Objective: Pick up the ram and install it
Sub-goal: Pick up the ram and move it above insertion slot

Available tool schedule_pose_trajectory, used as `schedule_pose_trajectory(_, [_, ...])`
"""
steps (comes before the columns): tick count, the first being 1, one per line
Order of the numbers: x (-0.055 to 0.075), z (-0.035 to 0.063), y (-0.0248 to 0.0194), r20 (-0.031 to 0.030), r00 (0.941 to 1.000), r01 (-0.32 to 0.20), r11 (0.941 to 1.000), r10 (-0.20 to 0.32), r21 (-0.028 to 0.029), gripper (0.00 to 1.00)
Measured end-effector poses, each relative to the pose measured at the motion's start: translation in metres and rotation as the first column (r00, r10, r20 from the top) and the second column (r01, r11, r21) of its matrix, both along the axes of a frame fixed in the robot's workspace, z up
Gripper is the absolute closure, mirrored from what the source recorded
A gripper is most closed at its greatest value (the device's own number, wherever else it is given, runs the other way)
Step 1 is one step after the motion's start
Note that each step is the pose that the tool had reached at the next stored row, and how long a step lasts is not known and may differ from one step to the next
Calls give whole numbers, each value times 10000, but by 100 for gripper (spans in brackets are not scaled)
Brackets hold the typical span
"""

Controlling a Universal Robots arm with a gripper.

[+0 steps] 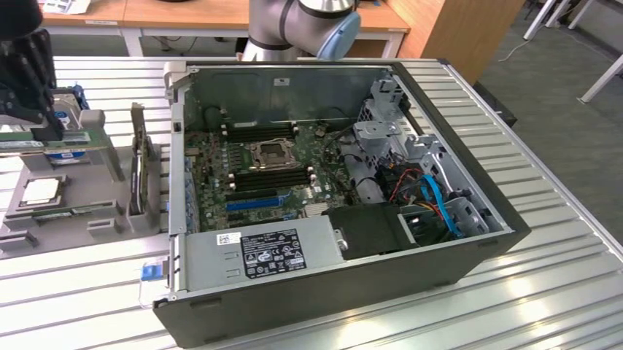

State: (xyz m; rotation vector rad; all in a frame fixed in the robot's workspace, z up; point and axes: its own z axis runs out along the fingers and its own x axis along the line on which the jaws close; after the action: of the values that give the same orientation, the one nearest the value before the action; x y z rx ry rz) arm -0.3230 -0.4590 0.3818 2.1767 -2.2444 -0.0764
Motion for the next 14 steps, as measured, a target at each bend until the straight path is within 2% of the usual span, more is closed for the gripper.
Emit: schedule_pose_trajectory(14, [401, 0, 0, -1, 10000, -10, 10000, 10, 0, 88])
